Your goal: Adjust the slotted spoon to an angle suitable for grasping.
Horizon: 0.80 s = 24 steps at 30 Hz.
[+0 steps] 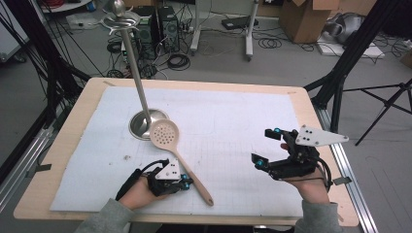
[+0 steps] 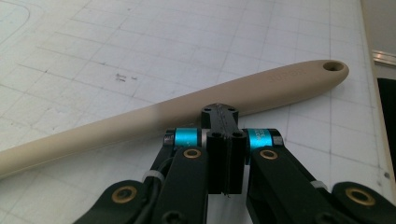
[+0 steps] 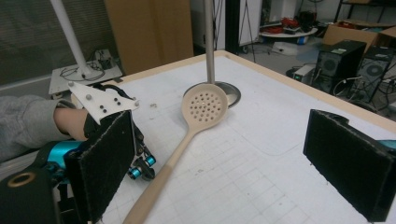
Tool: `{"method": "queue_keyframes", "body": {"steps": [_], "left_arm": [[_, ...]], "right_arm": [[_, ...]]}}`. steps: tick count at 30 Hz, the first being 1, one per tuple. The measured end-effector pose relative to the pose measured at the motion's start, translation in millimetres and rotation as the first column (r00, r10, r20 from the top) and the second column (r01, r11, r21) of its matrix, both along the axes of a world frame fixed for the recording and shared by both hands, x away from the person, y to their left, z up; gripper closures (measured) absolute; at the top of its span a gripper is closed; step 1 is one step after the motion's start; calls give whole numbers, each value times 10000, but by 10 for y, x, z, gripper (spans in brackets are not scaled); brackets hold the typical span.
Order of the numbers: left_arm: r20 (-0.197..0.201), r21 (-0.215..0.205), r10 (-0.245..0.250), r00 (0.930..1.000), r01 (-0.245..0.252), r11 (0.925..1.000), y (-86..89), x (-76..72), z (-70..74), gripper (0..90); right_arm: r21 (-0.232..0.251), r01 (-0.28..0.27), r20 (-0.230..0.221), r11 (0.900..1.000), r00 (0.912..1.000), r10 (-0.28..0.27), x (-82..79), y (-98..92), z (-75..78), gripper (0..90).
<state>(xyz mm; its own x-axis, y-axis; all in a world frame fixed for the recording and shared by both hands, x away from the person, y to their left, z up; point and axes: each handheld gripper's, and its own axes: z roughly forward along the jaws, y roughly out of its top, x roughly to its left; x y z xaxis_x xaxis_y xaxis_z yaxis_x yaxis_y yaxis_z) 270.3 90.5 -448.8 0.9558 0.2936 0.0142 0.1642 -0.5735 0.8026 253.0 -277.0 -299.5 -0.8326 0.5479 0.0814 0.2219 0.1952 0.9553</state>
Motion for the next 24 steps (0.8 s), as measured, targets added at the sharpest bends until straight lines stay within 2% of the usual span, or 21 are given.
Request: {"method": "queue_keyframes", "body": {"steps": [5, 8, 10, 11, 13, 14, 16, 17, 18, 20, 23, 24], "left_arm": [[17, 52, 40, 10000, -40, 10000, -69, 34, 3, 898], [-53, -52, -14, 10000, 14, 10000, -68, 47, 6, 898], [119, -328, 41, 9999, -38, 9995, -41, 74, 34, 898], [119, -328, 41, 9999, -38, 9995, -41, 74, 34, 898], [162, -400, 272, 9995, -265, 9988, -23, 125, 58, 898], [145, -494, 604, 9981, -596, 9970, 10, 194, 85, 898], [164, -519, 755, 9970, -746, 9959, 31, 227, 99, 898], [87, -807, 1118, 9937, -1108, 9906, 79, 296, 111, 898], [8, -880, 1308, 9914, -1302, 9876, 100, 328, 103, 898], [-120, -807, 1612, 9868, -1617, 9835, 143, 390, 82, 898], [-74, -870, 1749, 9846, -1749, 9807, 159, 421, 82, 899], [76, -690, 1715, 9852, -1706, 9829, 146, 441, 99, 898]], "right_arm": [[-104, 12, -45, 9999, 10000, -12, -27, -19, -15, 81], [-175, 20, -72, 9998, 10000, -21, -42, -36, -27, 81], [-103, 67, -33, 9999, 10000, -68, -64, -63, -13, 81], [-103, 67, -33, 9999, 10000, -68, -64, -63, -13, 81], [-91, 66, -42, 9999, 10000, -67, -77, -74, -8, 81], [-87, 52, -76, 9999, 10000, -53, -91, -84, -13, 81], [-181, 39, -155, 9998, 9999, -42, -111, -93, -24, 81], [-206, 49, -181, 9998, 9998, -53, -123, -98, -27, 81], [-251, 68, -159, 9997, 9998, -72, -132, -106, -31, 81], [-290, 129, -166, 9995, 9998, -134, -154, -123, -34, 81], [-292, 198, -223, 9994, 9995, -204, -182, -141, -36, 81], [-307, 248, -215, 9992, 9994, -255, -205, -157, -36, 81]]}}
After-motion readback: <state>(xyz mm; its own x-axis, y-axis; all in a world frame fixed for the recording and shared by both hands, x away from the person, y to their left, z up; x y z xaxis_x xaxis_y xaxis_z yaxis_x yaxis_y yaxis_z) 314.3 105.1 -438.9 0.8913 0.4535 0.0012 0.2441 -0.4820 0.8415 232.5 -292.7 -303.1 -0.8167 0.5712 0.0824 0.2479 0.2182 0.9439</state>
